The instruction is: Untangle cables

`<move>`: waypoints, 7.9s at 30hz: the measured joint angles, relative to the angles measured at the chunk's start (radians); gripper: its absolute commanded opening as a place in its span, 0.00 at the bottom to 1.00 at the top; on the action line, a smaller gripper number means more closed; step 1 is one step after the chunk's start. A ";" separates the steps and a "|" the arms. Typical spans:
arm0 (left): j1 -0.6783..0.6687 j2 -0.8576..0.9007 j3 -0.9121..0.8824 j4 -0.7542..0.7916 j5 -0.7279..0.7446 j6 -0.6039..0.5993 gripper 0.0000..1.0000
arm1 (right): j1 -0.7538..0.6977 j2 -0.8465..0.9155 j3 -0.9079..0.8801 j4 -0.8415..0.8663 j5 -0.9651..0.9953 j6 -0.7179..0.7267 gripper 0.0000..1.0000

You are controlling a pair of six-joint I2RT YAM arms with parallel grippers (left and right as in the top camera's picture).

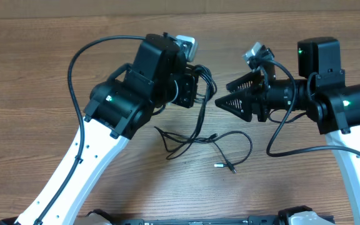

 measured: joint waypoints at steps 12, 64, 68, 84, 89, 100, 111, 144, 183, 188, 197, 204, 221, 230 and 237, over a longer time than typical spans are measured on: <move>-0.017 0.000 0.000 -0.031 0.077 -0.011 0.04 | 0.096 0.000 0.000 0.048 -0.013 -0.073 0.50; 0.015 -0.001 0.001 -0.131 -0.095 -0.328 0.04 | 0.161 0.037 -0.001 0.077 0.109 -0.053 0.04; 0.070 -0.002 0.002 -0.180 -0.128 -0.440 0.04 | 0.162 0.038 -0.001 0.111 0.092 -0.034 0.04; 0.129 -0.002 0.002 -0.193 -0.056 -0.300 0.04 | 0.162 0.038 -0.001 0.125 0.331 0.128 0.71; 0.073 -0.002 0.002 -0.190 -0.007 -0.088 0.04 | 0.162 0.038 -0.001 0.137 0.154 0.050 0.68; 0.042 0.042 0.002 -0.130 0.069 -0.049 0.04 | 0.162 0.038 -0.001 0.128 0.076 0.025 0.61; 0.028 0.044 0.002 -0.104 0.110 -0.060 0.04 | 0.162 0.038 -0.001 0.087 0.138 0.025 0.61; 0.197 0.044 0.002 -0.294 -0.114 -0.533 0.04 | 0.168 0.162 0.000 0.016 0.204 0.025 0.07; 0.087 0.044 0.002 -0.251 -0.048 -0.177 0.04 | 0.167 0.148 0.000 0.011 0.282 -0.041 0.74; 0.065 0.044 0.002 -0.216 -0.003 -0.111 0.04 | 0.168 0.146 0.000 0.018 0.232 -0.117 0.47; -0.018 0.044 0.002 -0.208 -0.106 -0.199 0.04 | 0.219 0.146 0.000 0.005 0.233 -0.126 0.04; -0.021 0.044 0.002 -0.246 -0.150 -0.271 0.04 | 0.226 0.146 0.000 0.006 0.260 -0.124 0.04; 0.082 0.044 0.003 -0.313 -0.193 -0.354 0.04 | 0.233 0.146 0.000 0.027 0.337 -0.082 0.78; 0.001 0.044 0.003 -0.268 -0.093 -0.314 0.04 | 0.231 0.146 0.000 0.073 0.283 -0.072 0.04; -0.001 0.044 0.003 -0.273 -0.143 -0.420 0.04 | 0.227 0.146 0.000 0.065 0.301 -0.028 0.04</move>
